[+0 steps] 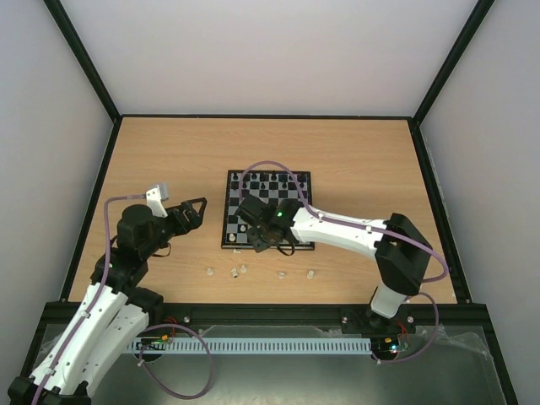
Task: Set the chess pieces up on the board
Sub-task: Pick up the chess piece at the center of the board.
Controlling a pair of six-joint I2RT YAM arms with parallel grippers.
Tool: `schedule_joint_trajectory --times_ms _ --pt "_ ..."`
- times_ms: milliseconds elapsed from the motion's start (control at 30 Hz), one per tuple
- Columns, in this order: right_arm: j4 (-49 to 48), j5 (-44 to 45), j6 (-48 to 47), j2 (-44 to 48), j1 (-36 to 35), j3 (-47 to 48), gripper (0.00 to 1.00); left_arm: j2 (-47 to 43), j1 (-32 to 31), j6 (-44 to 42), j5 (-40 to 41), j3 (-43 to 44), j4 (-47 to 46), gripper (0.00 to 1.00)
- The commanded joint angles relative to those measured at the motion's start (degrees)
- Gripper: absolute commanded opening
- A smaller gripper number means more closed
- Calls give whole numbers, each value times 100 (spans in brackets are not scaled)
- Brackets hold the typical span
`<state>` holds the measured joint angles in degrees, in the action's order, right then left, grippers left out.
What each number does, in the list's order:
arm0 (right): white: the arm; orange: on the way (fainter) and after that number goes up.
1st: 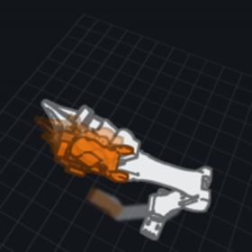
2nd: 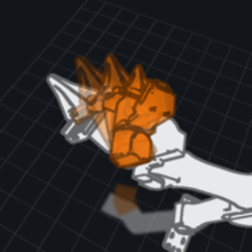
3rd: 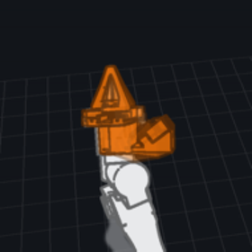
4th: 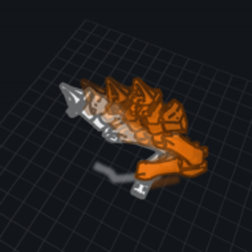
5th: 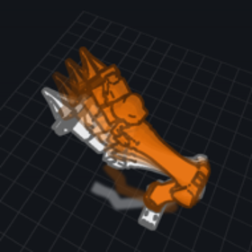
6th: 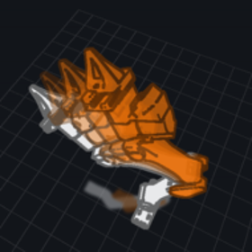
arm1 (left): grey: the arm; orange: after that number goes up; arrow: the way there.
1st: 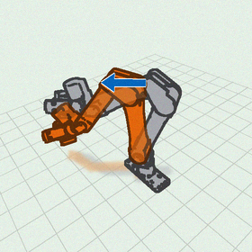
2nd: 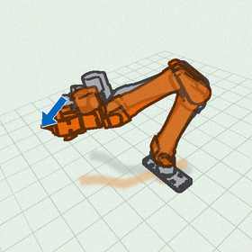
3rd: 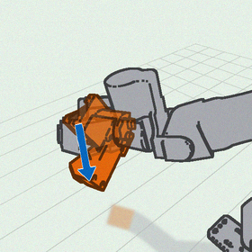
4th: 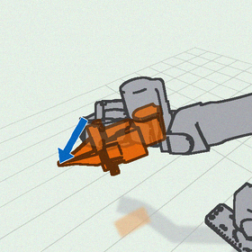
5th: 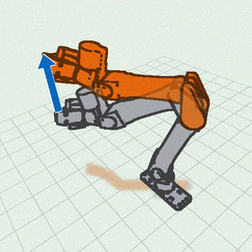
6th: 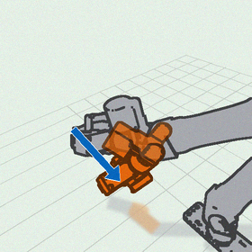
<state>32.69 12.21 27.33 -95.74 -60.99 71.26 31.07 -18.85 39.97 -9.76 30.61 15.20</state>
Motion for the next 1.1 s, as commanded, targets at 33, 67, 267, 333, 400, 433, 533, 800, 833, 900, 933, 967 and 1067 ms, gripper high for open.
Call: schedule_joint_trajectory --times_ms 33,67,267,333,400,433,533,800,833,900,933,967,1067 --pt "16 -57 -135 -396 187 343 35 -13 -7 -23 96 -108 -176 99" --pt "6 -62 -147 -449 224 366 35 -9 -5 -31 106 -110 -176 100" --pt "-28 -132 -208 -657 395 456 35 10 -10 -61 142 -132 -192 99" --pt "-34 -164 -228 -712 422 484 35 33 -3 -74 150 -132 -205 99" --pt "-30 -178 -247 -723 434 501 35 51 -3 -78 152 -134 -223 99" --pt "-26 -183 -244 -717 434 507 35 65 -2 -79 150 -139 -232 99" --pt "-31 -209 -224 -631 437 471 35 102 2 -101 159 -137 -243 99" --pt "-6 -232 -211 -419 430 285 36 195 31 -103 116 -176 -357 99" --pt "-17 -248 -211 -393 422 269 36 198 38 -102 107 -182 -360 99" --pt "-10 -271 -210 -353 428 249 36 212 37 -101 99 -171 -360 100" --pt "-14 -271 -206 -335 419 222 36 215 35 -100 97 -170 -362 99" --pt "-5 -276 -207 -308 421 196 36 209 38 -103 97 -169 -360 99" --pt "29 -242 -174 -177 392 78 36 215 42 -124 104 -153 -328 99"
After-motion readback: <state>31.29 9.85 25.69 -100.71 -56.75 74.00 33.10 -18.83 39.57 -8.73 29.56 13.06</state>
